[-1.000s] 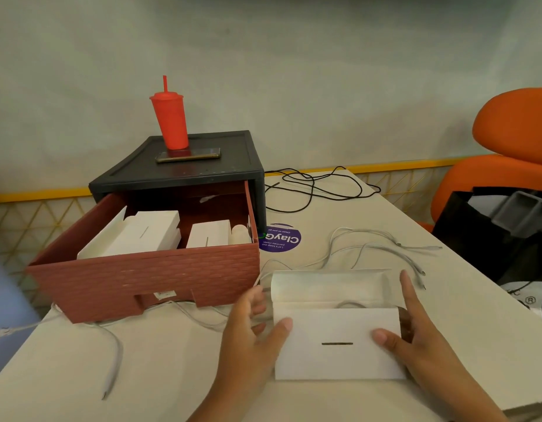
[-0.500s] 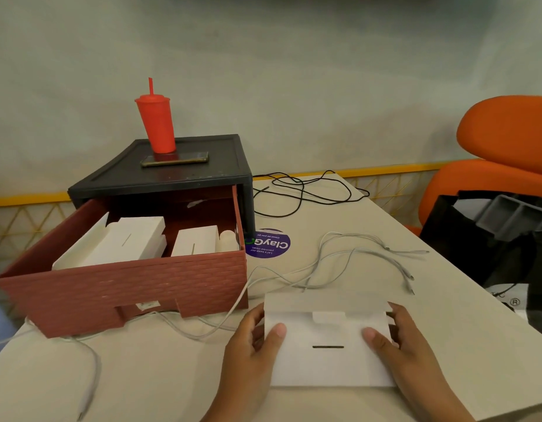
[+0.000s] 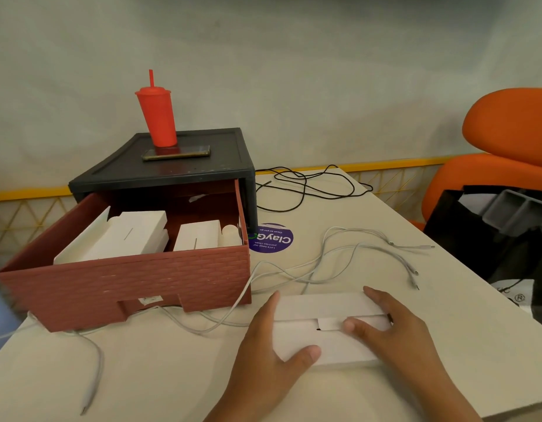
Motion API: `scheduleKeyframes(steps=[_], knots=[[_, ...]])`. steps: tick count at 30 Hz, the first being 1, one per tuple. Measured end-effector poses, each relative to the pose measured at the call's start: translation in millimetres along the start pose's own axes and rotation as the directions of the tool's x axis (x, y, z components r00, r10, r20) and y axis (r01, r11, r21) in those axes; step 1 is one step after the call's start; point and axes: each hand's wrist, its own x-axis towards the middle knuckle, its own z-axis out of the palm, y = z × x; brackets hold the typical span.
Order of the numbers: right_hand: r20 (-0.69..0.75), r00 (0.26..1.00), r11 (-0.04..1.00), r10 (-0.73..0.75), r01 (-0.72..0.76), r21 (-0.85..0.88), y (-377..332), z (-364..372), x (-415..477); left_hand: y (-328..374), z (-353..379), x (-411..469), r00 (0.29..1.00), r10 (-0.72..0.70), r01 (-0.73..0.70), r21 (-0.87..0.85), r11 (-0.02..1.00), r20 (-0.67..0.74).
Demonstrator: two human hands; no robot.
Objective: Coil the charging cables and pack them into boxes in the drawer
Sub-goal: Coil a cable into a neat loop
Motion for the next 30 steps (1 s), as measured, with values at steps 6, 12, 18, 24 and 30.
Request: scheduleKeyframes(steps=[6, 12, 18, 24, 30], knots=[[0.024, 0.998, 0.982, 0.054, -0.049, -0.183, -7.6, -1.6, 3.2, -1.7, 0.5, 0.8, 1.0, 0.0, 0.0, 0.01, 1.0, -0.002], [0.124, 0.989, 0.925, 0.083, -0.031, -0.378, -10.8, -1.6, 8.1, -3.3, -1.7, 1.5, 1.0, 0.008, -0.008, 0.011, 1.0, 0.018], [0.13, 0.991, 0.932, 0.021, 0.027, -0.362, -1.3, 2.8, 7.4, -1.5, -2.2, 1.0, 0.999, 0.032, -0.032, 0.045, 0.998, 0.011], [0.025, 0.983, 0.948, -0.184, 0.184, -0.258, 1.2, 4.2, 1.3, 1.8, -3.0, -2.4, 0.999, 0.038, -0.039, 0.119, 0.992, 0.012], [0.094, 0.974, 0.947, -0.205, 0.222, -0.232, 4.6, 0.0, 0.6, -0.6, -15.1, -4.5, 0.976, 0.058, -0.097, 0.18, 0.979, 0.21]])
